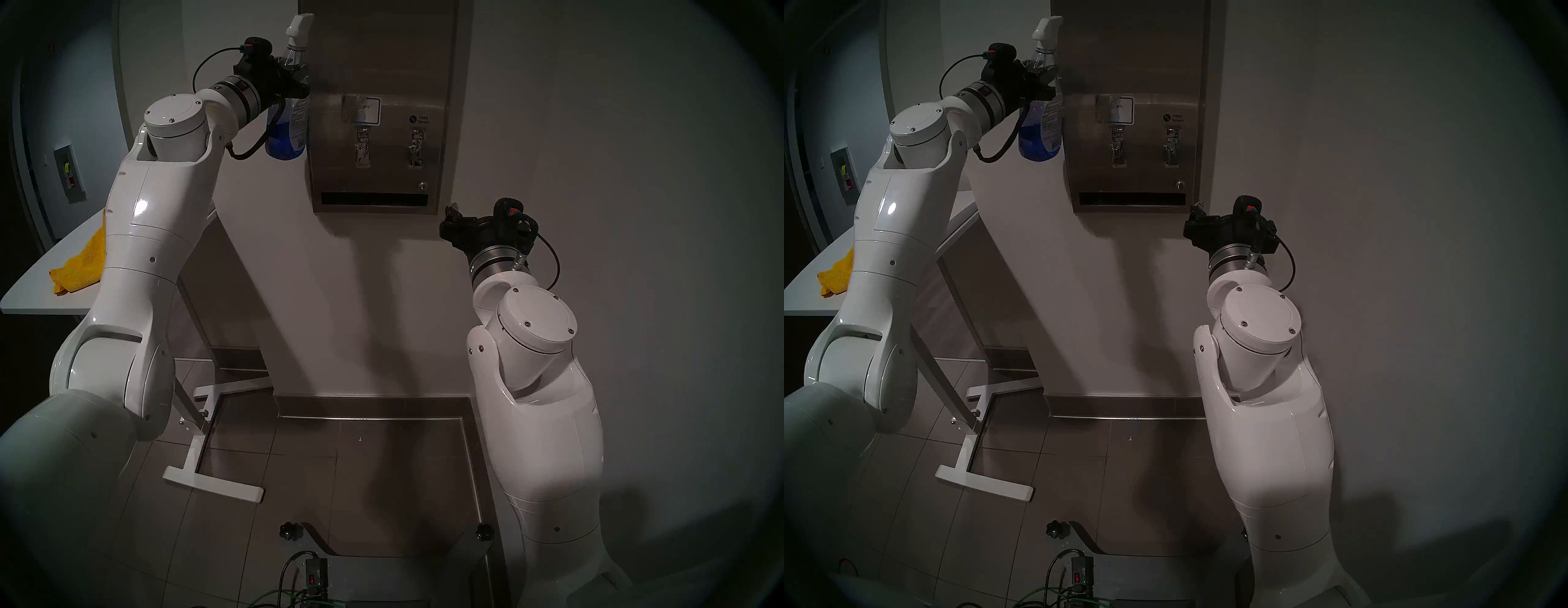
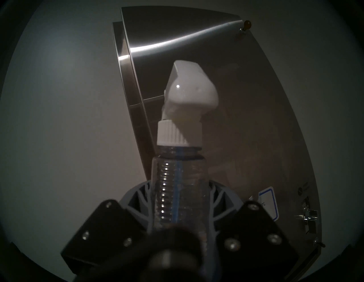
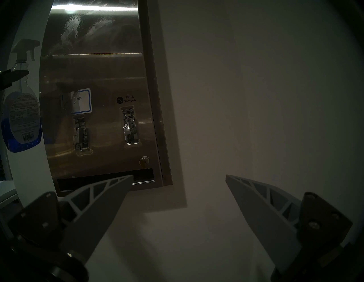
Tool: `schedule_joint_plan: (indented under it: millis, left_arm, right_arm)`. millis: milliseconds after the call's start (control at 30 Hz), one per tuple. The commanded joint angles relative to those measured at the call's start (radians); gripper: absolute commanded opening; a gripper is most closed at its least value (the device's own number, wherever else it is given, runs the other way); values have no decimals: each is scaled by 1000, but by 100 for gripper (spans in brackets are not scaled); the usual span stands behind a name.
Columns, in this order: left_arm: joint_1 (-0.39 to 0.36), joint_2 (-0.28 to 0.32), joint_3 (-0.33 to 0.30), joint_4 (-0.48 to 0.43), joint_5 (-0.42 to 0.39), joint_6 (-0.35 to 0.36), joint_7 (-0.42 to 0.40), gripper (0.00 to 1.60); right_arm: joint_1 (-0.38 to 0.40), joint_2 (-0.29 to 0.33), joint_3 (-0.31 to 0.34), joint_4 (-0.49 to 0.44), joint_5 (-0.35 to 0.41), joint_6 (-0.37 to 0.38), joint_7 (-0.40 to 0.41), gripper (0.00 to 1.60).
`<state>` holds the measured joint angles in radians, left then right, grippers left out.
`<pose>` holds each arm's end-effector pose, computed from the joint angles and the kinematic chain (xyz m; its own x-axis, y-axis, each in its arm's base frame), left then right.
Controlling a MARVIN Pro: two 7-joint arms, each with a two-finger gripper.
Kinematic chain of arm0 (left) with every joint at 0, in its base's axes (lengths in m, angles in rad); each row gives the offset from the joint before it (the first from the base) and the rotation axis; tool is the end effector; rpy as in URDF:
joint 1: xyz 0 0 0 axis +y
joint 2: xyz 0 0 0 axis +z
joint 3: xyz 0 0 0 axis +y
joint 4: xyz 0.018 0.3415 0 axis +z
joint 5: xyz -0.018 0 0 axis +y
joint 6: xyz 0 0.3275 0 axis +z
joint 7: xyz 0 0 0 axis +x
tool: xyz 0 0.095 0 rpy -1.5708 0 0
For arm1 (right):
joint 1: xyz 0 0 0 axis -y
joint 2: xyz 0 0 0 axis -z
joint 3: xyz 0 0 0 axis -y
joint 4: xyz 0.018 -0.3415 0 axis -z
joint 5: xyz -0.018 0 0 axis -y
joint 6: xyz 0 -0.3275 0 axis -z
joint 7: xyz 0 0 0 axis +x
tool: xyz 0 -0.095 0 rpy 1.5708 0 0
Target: Pick up the cleaner bottle and spray the cleaner onto the surface
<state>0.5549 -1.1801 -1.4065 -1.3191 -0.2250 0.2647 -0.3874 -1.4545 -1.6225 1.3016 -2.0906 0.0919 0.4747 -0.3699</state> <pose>0.6176 0.0826 0.0846 -0.4358 -0.1995 0.8776 -0.2557 -0.9075 -0.3333 0.4140 0.0872 -0.1417 -0.1347 -0.1415 0.9807 -0.0390 -0.9882 -0.1480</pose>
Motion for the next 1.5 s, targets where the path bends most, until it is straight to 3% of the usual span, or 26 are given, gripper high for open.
schedule_joint_plan:
  millis: [0, 367, 633, 1067, 1467]
  left_arm:
    - [-11, 22, -30, -116, -16, 9, -9, 0]
    - [109, 44, -31, -215, -34, 96, -44, 0]
    - [179, 76, -80, -310, -41, 182, -32, 0]
    - [176, 66, -99, -412, -35, 233, 4, 0]
    - [163, 66, -145, -527, -26, 211, 49, 0]
  right_arm:
    - [22, 0, 1, -26, -2, -8, 0, 160]
    - [23, -1, 1, -26, -2, -9, 0, 160]
    - [24, -1, 1, -27, -2, -9, 0, 160]
    - [25, -1, 1, -29, -2, -10, 0, 160]
    - [26, -2, 1, -34, -3, -10, 0, 160]
